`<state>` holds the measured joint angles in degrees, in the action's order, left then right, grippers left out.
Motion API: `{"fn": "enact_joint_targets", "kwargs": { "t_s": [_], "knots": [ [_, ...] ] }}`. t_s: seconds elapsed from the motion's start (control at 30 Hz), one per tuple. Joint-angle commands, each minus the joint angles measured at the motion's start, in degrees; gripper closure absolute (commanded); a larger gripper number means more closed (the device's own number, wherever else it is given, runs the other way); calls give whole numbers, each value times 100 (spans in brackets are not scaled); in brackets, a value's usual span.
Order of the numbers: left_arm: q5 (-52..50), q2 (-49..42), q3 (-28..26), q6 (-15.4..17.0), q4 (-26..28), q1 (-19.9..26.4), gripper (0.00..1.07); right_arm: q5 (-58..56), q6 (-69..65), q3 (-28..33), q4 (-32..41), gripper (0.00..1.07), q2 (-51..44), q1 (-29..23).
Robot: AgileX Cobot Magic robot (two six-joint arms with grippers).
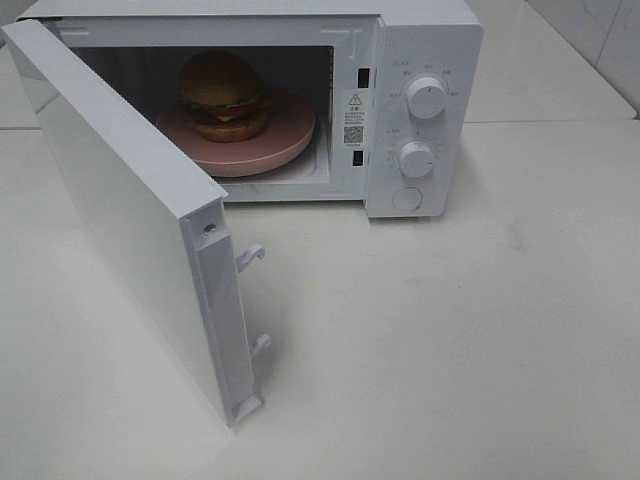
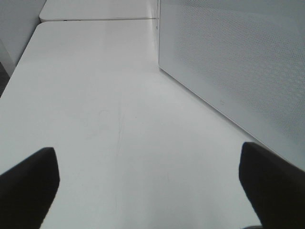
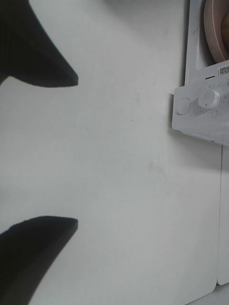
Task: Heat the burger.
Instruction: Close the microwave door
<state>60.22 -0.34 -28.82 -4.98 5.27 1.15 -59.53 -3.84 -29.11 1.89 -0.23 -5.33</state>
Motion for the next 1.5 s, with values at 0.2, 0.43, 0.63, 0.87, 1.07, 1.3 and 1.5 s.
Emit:
{"fn": "enact_joint_targets", "kwargs": {
  "t_s": [0.2,0.43,0.63,0.87,1.07,1.3,1.5],
  "knots": [
    [-80,-97,23,29,17,6,12,11,23,6,-17,35,-149,46],
    [-80,-97,23,29,17,6,12,11,23,6,-17,35,-149,46],
    [-80,-97,23,29,17,6,12,11,23,6,-17,35,-149,46],
    [-80,-97,23,29,23,6,12,11,23,6,-17,35,-149,46],
    [-80,-97,23,29,40,6,12,11,23,6,-17,35,-149,46],
    [-195,-17,-86,29,115,6,12,11,23,6,-17,35,-149,46],
    [-516,516,-178,29,103,6,17,11,23,6,-17,35,-149,46]
  ]
}}
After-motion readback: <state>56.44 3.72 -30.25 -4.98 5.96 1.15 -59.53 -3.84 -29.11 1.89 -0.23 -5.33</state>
